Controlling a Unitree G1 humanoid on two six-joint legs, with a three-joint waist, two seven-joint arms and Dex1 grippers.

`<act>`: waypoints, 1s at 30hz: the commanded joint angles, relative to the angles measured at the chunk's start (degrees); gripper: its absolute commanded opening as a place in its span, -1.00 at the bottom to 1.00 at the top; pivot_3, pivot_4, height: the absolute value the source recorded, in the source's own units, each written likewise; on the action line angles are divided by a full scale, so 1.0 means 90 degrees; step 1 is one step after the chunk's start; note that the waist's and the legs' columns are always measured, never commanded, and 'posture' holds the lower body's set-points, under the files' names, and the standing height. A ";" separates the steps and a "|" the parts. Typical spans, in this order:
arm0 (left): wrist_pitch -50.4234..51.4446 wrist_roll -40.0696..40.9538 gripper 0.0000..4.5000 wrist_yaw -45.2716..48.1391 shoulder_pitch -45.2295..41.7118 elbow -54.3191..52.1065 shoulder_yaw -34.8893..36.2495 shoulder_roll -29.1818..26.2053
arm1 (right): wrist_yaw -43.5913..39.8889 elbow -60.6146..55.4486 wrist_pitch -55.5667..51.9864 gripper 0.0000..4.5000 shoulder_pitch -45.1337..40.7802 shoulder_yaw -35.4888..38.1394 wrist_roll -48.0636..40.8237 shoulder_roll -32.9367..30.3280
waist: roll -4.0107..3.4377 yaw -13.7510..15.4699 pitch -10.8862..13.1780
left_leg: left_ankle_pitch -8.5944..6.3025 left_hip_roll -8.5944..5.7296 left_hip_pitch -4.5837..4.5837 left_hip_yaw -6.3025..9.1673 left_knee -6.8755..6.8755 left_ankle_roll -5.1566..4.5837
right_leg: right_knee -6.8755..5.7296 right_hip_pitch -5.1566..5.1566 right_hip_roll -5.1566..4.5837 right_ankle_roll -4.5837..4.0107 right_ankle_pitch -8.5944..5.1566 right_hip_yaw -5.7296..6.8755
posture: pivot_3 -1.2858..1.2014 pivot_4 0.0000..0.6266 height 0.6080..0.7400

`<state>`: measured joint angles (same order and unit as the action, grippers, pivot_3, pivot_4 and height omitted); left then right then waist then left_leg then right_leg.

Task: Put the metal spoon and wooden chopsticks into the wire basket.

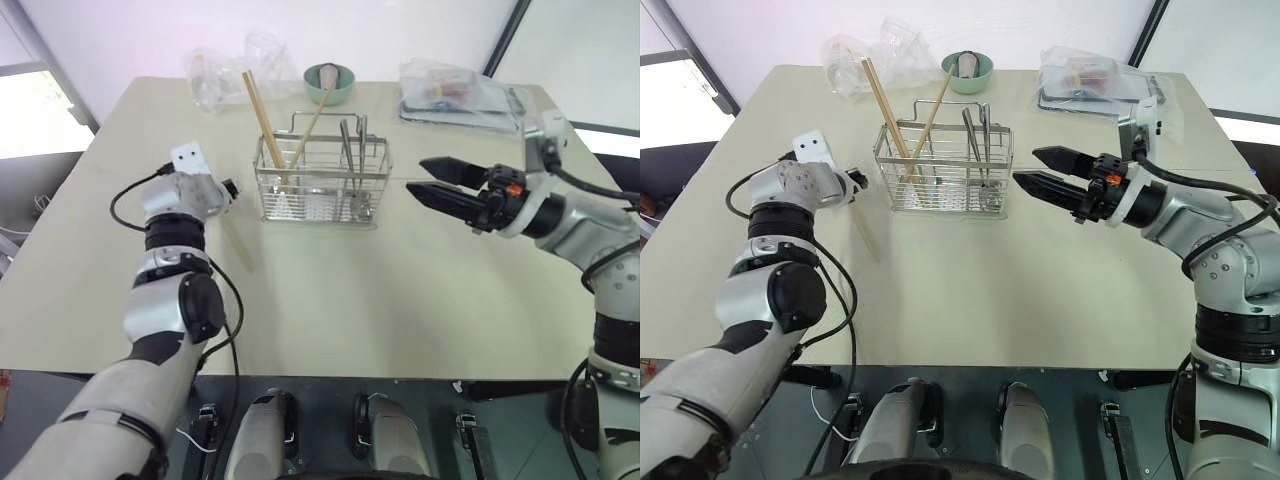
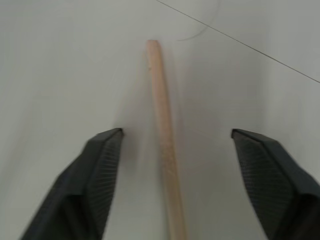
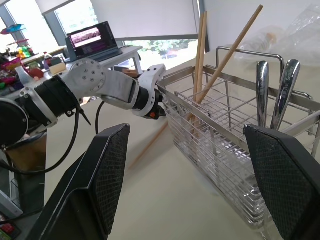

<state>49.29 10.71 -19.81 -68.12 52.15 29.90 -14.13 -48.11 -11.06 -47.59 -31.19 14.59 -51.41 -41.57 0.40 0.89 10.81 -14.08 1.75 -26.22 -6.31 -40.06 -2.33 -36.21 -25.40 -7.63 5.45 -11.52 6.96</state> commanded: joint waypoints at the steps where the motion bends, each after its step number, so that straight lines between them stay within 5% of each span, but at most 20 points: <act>1: -0.0030 0.0154 -0.28 0.0090 -0.0085 0.0408 -0.0063 0.0030 | 0.0030 -0.0237 0.0121 0.66 0.0006 0.0231 -0.0112 -0.0005 | 0.0000 0.0013 0.0000 | 0.0001 0.0000 0.0000 0.0000 0.0000 0.0001 | 0.0000 0.0002 -0.0001 0.0000 0.0000 0.0001 | 0.03 -0.52 0.50; 4: -0.0152 0.0161 -0.98 0.0066 -0.0144 0.0451 -0.0081 0.0011 | 0.0025 -0.0202 0.0142 0.66 0.0006 0.0232 -0.0101 -0.0013 | 0.0000 0.0041 0.0000 | 0.0000 -0.0002 0.0000 0.0000 -0.0001 0.0000 | 0.0001 0.0003 -0.0003 0.0000 0.0000 0.0001 | 0.03 -0.52 0.50; 11: -0.1436 0.0471 -0.98 0.0322 -0.0462 -0.0019 0.0123 -0.0270 | -0.0036 -0.0096 0.0120 0.66 -0.0086 0.0225 -0.0078 -0.0119 | 0.0009 0.0064 0.0005 | 0.0005 0.0001 -0.0012 -0.0001 -0.0002 0.0009 | 0.0003 -0.0010 -0.0001 -0.0001 0.0001 0.0001 | 0.03 -0.52 0.50; 17: -0.3010 0.1109 -0.98 0.1862 -0.1084 -0.1470 0.0027 -0.0717 | -0.0038 -0.0013 -0.0029 0.66 -0.0189 0.0254 -0.0113 -0.0284 | 0.0025 -0.0005 0.0017 | 0.0010 0.0002 -0.0035 -0.0004 0.0000 0.0017 | 0.0006 -0.0030 -0.0001 -0.0001 0.0001 0.0004 | 0.03 -0.52 0.50; 24: -0.3089 0.1798 -0.98 0.2784 -0.2039 -0.2369 -0.0278 -0.0690 | -0.0006 -0.0012 -0.0095 0.66 -0.0246 0.0261 -0.0177 -0.0318 | 0.0023 -0.0009 0.0016 | 0.0005 0.0000 -0.0019 -0.0007 0.0000 0.0009 | 0.0016 -0.0008 -0.0003 0.0001 0.0001 0.0005 | 0.03 -0.52 0.50; 30: -0.2807 0.1511 -0.98 0.3238 -0.1741 -0.2955 -0.1232 -0.0403 | 0.0098 -0.0198 -0.0092 0.66 -0.0058 0.0348 -0.0272 -0.0301 | 0.0022 -0.0004 0.0015 | 0.0007 -0.0002 -0.0016 -0.0006 -0.0003 0.0008 | 0.0011 -0.0004 -0.0001 0.0001 0.0001 0.0005 | 0.03 -0.52 0.50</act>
<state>23.58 25.16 8.14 -83.71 28.14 20.83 -17.67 -47.41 -10.96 -48.58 -31.78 15.68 -52.72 -43.74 0.60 0.86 10.95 -14.02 1.74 -26.36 -6.37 -40.08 -2.26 -36.11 -25.44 -7.64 5.47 -11.51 6.99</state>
